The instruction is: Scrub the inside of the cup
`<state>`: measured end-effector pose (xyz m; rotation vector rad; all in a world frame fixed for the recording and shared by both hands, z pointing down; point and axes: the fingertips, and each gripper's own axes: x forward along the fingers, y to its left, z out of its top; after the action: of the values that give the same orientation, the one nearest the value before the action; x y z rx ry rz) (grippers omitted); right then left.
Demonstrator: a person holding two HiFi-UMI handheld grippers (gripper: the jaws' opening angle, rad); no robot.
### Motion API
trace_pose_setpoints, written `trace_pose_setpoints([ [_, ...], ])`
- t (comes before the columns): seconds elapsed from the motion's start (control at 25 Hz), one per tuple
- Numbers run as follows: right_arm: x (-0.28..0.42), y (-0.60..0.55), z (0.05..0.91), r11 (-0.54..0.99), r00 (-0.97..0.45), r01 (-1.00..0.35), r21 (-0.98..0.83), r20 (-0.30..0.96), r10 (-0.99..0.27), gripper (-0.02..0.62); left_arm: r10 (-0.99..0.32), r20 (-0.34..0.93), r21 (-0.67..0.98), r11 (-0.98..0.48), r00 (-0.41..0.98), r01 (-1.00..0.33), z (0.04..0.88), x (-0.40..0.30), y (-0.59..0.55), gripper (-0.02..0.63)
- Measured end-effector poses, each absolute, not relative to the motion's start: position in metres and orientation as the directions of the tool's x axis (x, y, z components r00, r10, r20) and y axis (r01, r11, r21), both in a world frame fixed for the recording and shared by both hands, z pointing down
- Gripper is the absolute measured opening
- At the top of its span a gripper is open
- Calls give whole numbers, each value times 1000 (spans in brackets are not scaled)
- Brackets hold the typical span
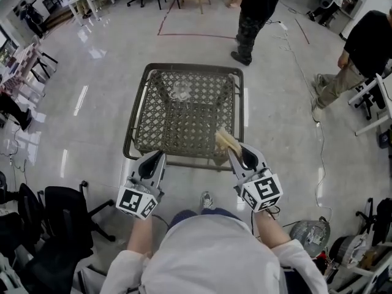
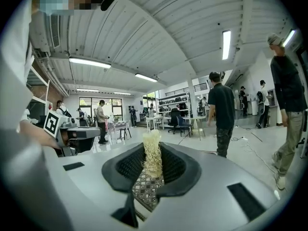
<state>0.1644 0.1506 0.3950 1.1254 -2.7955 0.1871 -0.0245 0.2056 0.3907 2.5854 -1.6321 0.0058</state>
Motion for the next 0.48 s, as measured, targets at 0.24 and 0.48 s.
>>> trace_pose_setpoints([
  [0.24, 160, 121, 401, 734, -735, -674, -84, 175, -655, 91, -910, 64, 79, -405, 410, -911, 395, -24, 180, 43],
  [0.48, 138, 103, 403, 731, -733, -677, -89, 172, -658, 90, -916, 58, 102, -389, 396, -915, 396, -50, 158, 43],
])
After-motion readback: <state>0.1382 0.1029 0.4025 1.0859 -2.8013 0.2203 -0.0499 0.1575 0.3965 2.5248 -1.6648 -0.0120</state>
